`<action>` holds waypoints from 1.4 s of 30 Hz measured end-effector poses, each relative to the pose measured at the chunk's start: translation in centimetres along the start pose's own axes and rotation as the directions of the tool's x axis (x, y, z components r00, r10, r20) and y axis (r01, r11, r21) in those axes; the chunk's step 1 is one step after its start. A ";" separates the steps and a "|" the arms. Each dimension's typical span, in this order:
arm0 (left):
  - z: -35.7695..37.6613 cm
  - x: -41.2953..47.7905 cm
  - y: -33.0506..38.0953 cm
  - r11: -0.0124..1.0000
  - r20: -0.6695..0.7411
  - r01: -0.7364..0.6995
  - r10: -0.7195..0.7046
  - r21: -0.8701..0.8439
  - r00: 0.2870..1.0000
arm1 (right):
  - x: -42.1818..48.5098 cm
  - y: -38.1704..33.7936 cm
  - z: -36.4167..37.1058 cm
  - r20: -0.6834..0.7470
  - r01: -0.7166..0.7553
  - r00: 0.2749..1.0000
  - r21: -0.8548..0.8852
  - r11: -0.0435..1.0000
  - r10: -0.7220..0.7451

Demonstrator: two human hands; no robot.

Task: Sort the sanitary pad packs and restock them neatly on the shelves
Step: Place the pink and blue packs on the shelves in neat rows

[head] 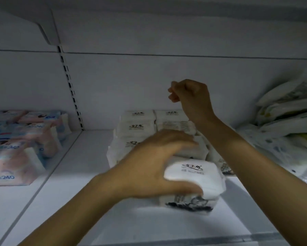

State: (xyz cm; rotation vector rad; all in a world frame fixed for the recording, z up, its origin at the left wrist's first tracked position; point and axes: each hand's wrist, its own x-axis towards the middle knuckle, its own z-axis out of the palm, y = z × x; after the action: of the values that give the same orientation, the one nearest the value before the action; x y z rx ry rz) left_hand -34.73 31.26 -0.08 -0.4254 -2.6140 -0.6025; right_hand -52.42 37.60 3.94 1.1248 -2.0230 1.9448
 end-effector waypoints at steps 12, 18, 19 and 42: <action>6.1 -0.3 -0.1 0.919 -0.029 0.063 -0.057 0.390 0.998 | 1.0 5.9 -3.3 0.261 0.018 0.965 -0.217 0.976 0.041; 6.0 -0.3 0.3 0.903 -0.001 0.136 -0.148 0.407 0.989 | -0.3 7.5 -2.2 0.446 0.276 0.889 -0.354 0.894 -0.098; 5.8 -0.2 0.4 0.902 0.011 0.140 -0.158 0.408 0.987 | -0.1 7.4 -2.2 0.457 0.279 0.884 -0.346 0.896 -0.100; 3.1 7.1 -11.1 0.794 -0.232 0.607 -0.590 0.006 0.774 | 0.3 7.9 -2.3 0.551 0.349 0.833 -0.470 0.811 -0.040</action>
State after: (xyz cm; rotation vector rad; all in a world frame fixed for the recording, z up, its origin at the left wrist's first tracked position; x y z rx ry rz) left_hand -46.08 24.55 -3.15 0.5132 -2.5174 -0.6853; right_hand -58.10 38.78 -1.89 1.7215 -2.3483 0.8757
